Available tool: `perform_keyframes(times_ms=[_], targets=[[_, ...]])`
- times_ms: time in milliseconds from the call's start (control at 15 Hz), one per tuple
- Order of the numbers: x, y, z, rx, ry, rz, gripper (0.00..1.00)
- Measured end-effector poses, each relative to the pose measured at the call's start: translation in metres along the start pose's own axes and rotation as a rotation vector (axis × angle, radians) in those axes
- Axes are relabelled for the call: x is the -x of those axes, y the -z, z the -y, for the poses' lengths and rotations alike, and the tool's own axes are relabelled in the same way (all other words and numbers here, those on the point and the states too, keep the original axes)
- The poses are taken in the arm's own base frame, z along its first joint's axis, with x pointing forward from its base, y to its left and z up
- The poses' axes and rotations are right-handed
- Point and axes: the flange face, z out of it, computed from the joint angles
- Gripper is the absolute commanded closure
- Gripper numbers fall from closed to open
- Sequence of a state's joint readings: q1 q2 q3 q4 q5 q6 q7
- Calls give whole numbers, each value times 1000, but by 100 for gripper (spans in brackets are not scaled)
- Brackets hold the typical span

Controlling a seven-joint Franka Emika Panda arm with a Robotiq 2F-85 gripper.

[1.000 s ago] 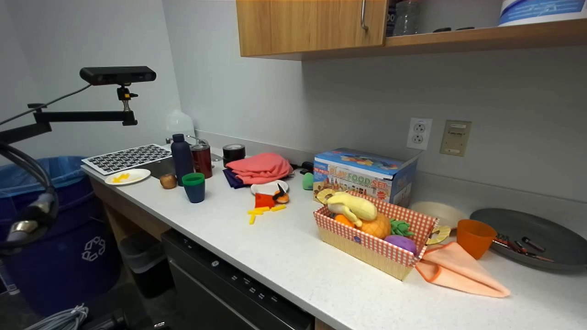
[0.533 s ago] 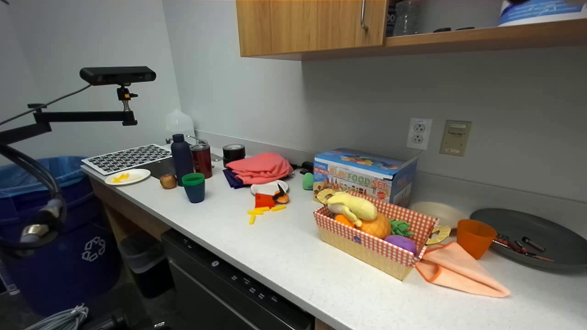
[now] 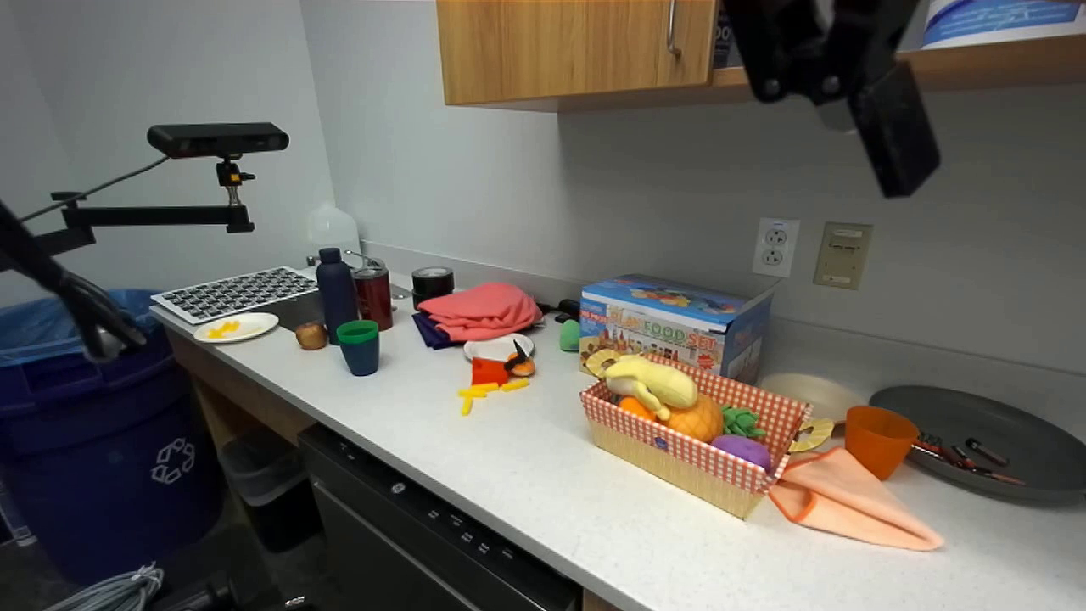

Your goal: Open the right upper cabinet door.

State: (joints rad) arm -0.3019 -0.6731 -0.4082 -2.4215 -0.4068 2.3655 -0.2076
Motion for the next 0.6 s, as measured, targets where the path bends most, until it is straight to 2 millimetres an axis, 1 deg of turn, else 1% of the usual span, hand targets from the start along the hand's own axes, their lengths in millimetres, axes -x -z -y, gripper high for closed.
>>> perform_keyframes(times_ms=[200,467,533,600], targets=[[-3,7,-5,-66,54,-6,0],[-7,10,-9,-164,55,-69,0],[-14,18,-3,-187,54,-96,0],[-29,34,10,-208,61,-135,0]])
